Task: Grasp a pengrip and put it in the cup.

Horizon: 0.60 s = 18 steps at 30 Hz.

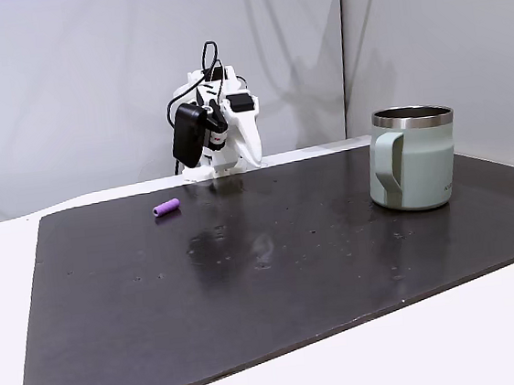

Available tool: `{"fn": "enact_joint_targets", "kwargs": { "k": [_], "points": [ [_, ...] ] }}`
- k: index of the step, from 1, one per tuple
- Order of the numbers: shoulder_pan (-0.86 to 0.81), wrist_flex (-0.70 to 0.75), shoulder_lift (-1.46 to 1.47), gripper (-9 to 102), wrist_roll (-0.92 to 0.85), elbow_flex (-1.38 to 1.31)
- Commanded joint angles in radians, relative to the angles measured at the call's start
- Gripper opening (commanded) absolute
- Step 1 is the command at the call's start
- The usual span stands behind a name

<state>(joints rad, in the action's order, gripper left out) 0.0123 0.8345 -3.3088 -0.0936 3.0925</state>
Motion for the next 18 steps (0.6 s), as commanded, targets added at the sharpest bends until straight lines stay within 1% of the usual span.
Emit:
{"fn": "enact_joint_targets", "kwargs": {
  "k": [1,13,15,18],
  "points": [
    [0.026,-0.029,-0.009,0,-0.058,-0.005],
    [0.017,-0.028,-0.009,0,-0.074,-0.011],
    [-0.008,0.012,-0.009,0,-0.077,-0.051],
    [-0.055,0.061,-0.009,0,-0.130,-0.147]
  ]
}}
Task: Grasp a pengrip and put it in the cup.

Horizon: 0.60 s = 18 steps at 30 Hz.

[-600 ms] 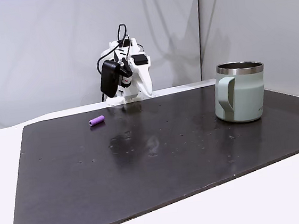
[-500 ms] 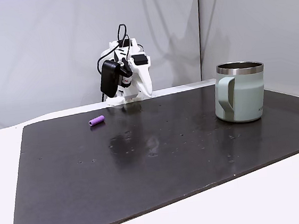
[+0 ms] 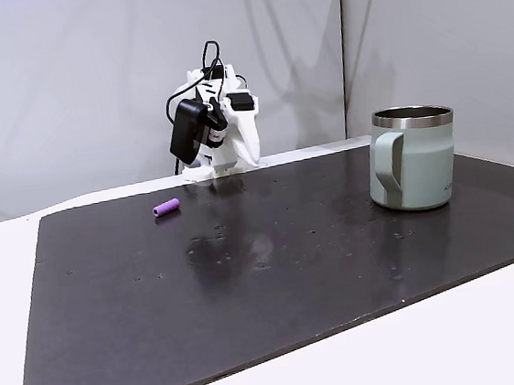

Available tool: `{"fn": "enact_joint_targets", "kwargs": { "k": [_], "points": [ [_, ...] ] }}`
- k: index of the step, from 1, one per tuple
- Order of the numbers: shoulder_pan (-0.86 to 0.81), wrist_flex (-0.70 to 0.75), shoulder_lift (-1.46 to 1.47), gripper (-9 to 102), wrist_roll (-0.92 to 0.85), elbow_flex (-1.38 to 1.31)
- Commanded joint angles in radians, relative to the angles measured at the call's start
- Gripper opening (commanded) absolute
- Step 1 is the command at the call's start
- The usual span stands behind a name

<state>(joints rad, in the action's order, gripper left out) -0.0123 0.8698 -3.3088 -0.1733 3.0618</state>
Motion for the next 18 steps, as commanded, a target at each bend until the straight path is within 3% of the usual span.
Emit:
{"fn": "enact_joint_targets", "kwargs": {
  "k": [1,18],
  "points": [
    [-0.041,0.054,-0.009,0,-0.069,-0.158],
    [-0.334,0.581,0.546,3,-0.351,-0.982]
  ]
}}
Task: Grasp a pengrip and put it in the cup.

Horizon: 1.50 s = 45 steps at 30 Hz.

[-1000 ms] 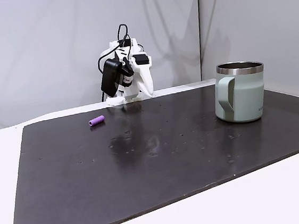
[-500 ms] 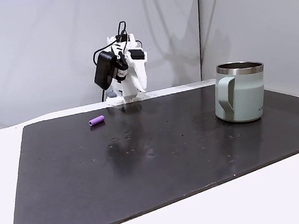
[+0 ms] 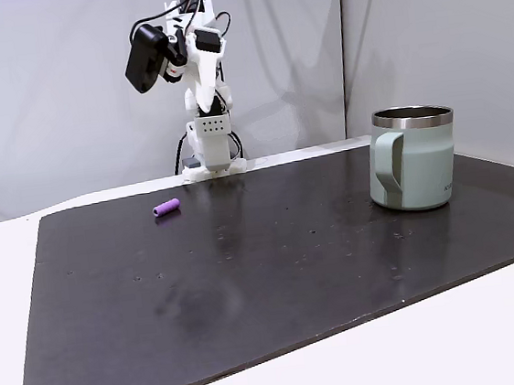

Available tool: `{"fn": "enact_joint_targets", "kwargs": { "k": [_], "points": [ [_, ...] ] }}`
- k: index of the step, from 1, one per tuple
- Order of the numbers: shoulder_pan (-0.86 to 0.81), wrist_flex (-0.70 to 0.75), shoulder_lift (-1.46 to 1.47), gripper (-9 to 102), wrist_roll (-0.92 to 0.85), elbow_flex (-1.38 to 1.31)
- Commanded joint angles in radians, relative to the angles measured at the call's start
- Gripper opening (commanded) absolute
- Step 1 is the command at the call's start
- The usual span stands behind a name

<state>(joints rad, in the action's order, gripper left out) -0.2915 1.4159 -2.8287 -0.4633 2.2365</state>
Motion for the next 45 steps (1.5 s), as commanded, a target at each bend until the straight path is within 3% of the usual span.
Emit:
{"fn": "enact_joint_targets", "kwargs": {
  "k": [1,9,17,29,45],
  "points": [
    [-0.087,0.046,0.101,4,-0.091,-0.184],
    [-0.287,0.052,0.314,15,-0.357,-0.273],
    [-0.403,0.018,0.693,21,-0.495,-0.379],
    [-0.443,-0.173,0.986,23,-0.606,-0.273],
    [-0.453,-0.273,1.255,23,-0.658,-0.285]
  ]
}}
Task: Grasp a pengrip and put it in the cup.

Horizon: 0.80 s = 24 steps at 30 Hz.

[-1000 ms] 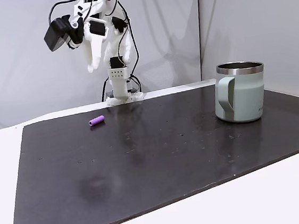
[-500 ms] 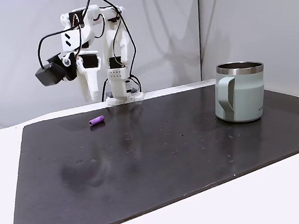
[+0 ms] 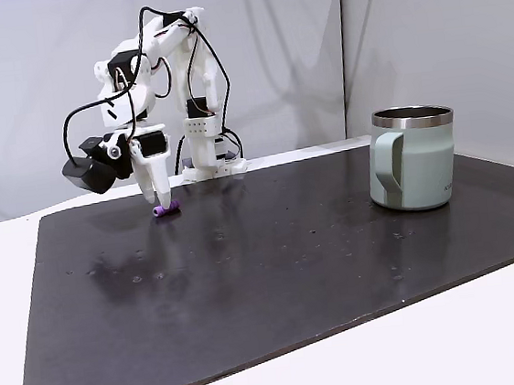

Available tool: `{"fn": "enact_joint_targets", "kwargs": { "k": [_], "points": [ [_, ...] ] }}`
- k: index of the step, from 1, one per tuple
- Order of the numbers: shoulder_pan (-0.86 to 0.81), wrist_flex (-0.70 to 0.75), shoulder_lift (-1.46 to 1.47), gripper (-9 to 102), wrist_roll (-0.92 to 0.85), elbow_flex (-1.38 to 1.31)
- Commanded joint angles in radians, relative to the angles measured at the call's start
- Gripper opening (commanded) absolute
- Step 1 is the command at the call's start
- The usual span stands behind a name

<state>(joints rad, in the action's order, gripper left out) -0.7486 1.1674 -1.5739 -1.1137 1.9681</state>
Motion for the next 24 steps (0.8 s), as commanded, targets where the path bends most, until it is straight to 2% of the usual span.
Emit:
{"fn": "enact_joint_targets", "kwargs": {
  "k": [1,10,19,24],
  "points": [
    [0.008,-0.029,0.015,23,-0.008,-0.025],
    [0.061,-0.046,0.103,22,0.012,-0.052],
    [0.077,-0.055,0.114,1,0.028,-0.052],
    [0.069,-0.055,0.078,0,0.038,-0.051]
  ]
}}
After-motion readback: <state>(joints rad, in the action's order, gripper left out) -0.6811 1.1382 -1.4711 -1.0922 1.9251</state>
